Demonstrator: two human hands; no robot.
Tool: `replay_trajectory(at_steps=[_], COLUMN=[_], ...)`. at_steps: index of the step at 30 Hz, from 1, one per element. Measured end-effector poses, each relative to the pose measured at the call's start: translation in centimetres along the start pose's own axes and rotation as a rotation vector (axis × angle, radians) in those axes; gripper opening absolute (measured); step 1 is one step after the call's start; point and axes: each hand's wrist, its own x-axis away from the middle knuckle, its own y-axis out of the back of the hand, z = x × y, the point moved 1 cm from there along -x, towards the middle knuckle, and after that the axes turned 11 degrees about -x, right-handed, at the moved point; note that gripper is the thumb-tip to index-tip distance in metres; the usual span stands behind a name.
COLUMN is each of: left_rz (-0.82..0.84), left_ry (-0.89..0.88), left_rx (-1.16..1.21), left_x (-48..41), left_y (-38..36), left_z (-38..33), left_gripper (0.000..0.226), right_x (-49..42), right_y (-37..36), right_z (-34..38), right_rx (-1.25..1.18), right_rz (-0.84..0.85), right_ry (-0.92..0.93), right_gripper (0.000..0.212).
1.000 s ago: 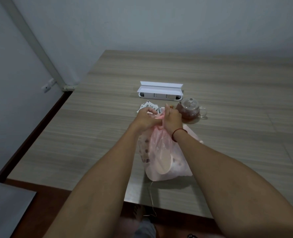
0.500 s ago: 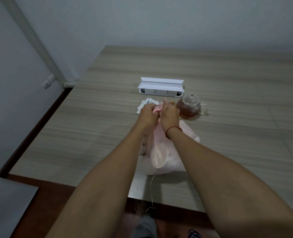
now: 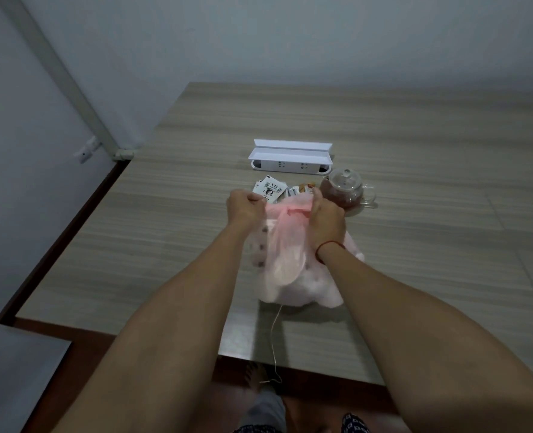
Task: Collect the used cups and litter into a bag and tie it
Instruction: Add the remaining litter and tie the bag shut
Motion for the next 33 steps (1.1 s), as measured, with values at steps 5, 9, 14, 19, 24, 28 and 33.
replay_trajectory(at_steps=[5,9,14,19,24,28,33], left_rz=[0.009,0.048,0.070,0.082,0.228,0.089,0.067], left_ry=[0.008,-0.046,-0.076,0.165,0.081,-0.056,-0.090], left_rx=[-0.204,-0.266,0.028,0.394,0.215,0.031,0.145], left_x=[-1.1,-1.6,-0.7,-0.6,-0.7,-1.0,-0.6], left_y=[0.4,0.2,-1.3,-2.2,-2.2,-2.6,-3.0], left_z=[1.0,1.1,-0.4,-0.5,0.0,-0.3,-1.5], left_gripper=[0.016,0.015,0.030,0.047,0.012,0.042,0.033], right_x=[-0.2,-0.2,-2.1,-1.6,-1.6,-1.2,-1.7], right_y=[0.9,2.0,0.7,0.1,0.0,-0.3,-0.4], right_z=[-0.8,-0.8,0.6,1.3,-1.1,-1.3,-0.1], right_rx=[0.031,0.171,-0.199,-0.873,-1.211,-0.991,-0.713], right_rz=[-0.034,-0.025,0.169,0.301,0.523,0.529,0.546], right_ry=[-0.018,0.045,0.061,-0.434,-0.551,-0.481,-0.406], right_gripper=[0.054,0.051,0.065,0.073,0.022,0.019,0.030])
